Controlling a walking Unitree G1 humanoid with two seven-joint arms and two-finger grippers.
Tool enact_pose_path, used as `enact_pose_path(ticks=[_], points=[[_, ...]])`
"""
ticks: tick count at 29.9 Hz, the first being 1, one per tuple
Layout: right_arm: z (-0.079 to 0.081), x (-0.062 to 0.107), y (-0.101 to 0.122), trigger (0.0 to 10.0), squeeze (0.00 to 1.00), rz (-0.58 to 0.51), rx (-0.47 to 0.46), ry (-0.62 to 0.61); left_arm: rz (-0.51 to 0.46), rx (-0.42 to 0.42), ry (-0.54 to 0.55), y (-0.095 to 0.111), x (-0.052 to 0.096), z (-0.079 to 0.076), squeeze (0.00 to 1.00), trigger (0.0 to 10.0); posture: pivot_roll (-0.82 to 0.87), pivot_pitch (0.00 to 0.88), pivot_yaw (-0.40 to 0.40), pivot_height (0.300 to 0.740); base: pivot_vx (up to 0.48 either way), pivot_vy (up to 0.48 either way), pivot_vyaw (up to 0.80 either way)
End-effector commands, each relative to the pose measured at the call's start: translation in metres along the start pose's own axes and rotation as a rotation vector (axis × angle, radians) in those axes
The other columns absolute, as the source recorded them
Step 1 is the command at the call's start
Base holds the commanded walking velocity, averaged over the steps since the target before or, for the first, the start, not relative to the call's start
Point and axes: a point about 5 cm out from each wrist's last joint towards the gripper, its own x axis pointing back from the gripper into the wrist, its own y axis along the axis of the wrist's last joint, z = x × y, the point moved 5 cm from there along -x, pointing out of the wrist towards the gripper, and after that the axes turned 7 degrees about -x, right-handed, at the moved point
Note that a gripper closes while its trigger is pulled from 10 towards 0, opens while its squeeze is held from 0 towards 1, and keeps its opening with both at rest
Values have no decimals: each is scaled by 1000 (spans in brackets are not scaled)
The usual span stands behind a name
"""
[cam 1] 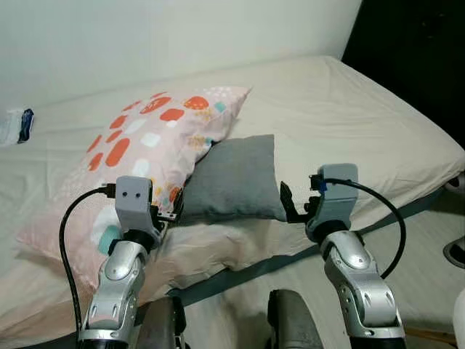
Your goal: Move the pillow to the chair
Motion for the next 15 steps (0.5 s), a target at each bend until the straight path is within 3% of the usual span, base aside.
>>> enact_pose_path(ticks=[1,7,12,15], points=[[1,-3,-2,10000,0,9,3,-4,22,-10,-2,-5,2,2,0,10000,-4,115,8,579,0,0,0],[5,-7,-1,10000,0,8,-13,20,20,-12,1,-4,1,3,0,10000,-3,114,9,564,0,0,0],[-7,-19,-3,10000,0,22,-16,-22,14,-14,3,-2,0,4,0,10000,4,115,9,559,0,0,0],[-19,-29,-5,10000,0,37,-69,-48,9,-17,7,0,0,6,0,10000,4,116,13,559,0,0,0]])
